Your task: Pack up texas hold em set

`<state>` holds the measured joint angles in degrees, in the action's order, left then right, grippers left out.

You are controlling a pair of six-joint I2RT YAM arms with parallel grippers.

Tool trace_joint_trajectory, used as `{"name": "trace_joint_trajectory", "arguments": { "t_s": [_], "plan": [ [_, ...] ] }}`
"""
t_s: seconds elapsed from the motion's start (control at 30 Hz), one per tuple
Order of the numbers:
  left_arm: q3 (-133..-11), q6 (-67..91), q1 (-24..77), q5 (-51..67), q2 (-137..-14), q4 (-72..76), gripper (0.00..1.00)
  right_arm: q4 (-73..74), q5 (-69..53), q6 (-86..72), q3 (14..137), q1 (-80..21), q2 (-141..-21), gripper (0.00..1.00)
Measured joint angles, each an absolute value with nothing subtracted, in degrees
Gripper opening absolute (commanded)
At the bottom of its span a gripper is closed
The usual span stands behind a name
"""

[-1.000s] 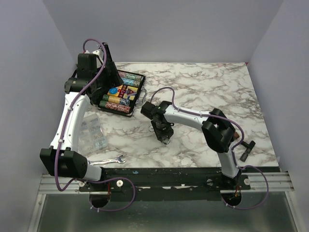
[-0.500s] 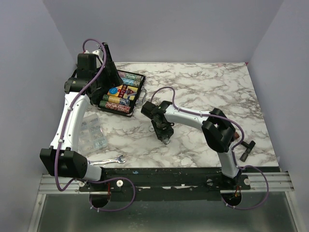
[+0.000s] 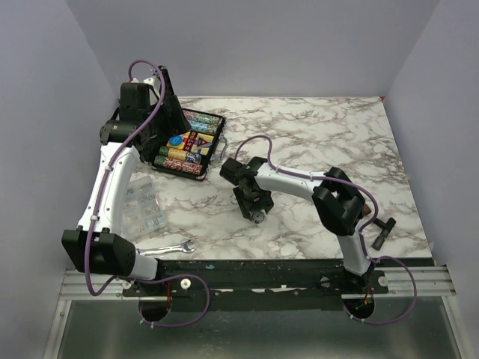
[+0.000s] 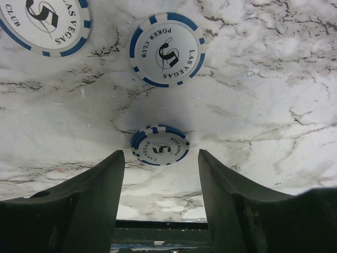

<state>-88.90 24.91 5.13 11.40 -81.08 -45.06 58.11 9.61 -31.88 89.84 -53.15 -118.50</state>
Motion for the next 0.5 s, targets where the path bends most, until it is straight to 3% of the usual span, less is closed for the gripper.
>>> {"name": "trace_joint_trajectory", "arguments": {
  "t_s": [0.5],
  "plan": [
    [-88.9,24.9,5.5,11.4,-81.1,-45.0,0.86,57.8,7.2,-29.0,96.6,-48.6,-120.5,0.65]
  ]
}}
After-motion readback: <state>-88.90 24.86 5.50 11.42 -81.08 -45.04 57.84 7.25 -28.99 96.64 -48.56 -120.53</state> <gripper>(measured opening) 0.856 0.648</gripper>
